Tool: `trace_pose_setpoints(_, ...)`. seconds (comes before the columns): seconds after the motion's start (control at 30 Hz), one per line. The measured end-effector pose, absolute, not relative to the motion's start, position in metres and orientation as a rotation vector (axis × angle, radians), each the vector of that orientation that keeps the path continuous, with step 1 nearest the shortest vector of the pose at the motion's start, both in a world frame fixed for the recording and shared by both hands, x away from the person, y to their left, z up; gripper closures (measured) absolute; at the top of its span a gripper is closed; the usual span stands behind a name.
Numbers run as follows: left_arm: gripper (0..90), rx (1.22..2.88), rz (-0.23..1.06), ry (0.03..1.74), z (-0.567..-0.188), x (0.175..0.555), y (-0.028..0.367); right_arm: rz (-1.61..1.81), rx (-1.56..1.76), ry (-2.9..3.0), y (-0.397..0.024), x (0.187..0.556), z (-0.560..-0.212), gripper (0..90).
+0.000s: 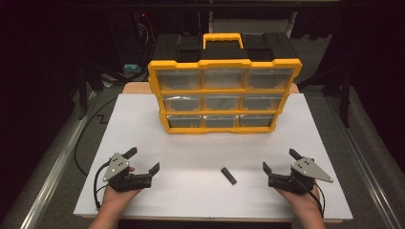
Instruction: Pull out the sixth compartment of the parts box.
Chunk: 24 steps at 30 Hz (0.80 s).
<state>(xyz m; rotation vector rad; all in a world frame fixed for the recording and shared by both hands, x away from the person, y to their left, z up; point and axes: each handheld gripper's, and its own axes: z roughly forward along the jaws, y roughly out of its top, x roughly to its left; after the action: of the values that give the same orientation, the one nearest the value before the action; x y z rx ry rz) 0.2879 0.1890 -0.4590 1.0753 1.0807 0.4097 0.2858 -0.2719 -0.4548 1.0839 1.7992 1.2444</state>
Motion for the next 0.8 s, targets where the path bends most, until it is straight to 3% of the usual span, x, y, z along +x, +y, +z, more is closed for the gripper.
trace_pose_setpoints(0.8, 0.2, 1.077, 0.393, 1.066, -0.4603, 0.2876, 0.1874, 1.195, 1.079, 1.806, -0.2650, 0.2933, -0.4548, 0.0)
